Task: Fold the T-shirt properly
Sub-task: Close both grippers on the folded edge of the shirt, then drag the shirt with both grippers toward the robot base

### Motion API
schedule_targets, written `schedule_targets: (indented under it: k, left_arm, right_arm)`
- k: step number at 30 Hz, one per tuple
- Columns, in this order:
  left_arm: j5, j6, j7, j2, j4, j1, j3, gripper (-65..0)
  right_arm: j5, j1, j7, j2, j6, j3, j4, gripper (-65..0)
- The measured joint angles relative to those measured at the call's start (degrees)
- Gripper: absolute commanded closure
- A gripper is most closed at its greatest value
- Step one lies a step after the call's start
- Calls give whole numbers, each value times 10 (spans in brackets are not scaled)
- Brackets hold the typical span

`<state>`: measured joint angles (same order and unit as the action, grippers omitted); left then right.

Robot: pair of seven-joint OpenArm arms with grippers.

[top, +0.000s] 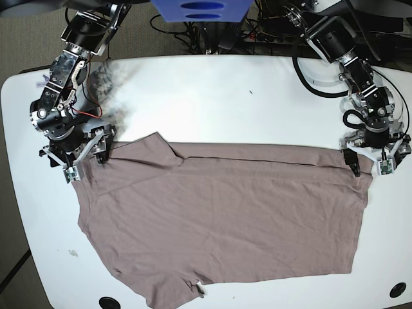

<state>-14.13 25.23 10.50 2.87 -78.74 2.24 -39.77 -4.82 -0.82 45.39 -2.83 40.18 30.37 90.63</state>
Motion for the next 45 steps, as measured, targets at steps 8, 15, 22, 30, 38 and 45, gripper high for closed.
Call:
schedule_targets:
  k: [8, 15, 22, 30, 38, 45]
  left_arm:
    - [3, 0, -6, -2, 6, 0, 0, -460]
    - [0, 7, -6, -18, 8, 0, 3, 0]
    - [-4, 8, -4, -16, 8, -1, 3, -52]
    - [-5, 7, -4, -16, 7, -4, 2, -20]
    - [-1, 7, -9, -16, -17, -40, 2, -20]
    - [2, 2, -18, -26, -43, -79, 3, -20]
  right_arm:
    - [-1, 0, 0, 0, 0, 0, 0, -137]
    - [-7, 1, 3, 0, 0, 0, 1, -6]
    - [0, 23, -9, 0, -1, -1, 2, 0]
    - [3, 32, -15, 0, -2, -1, 5, 0]
    - [2, 32, -15, 0, -2, -1, 5, 0]
    - [4, 38, -17, -1, -2, -1, 6, 0]
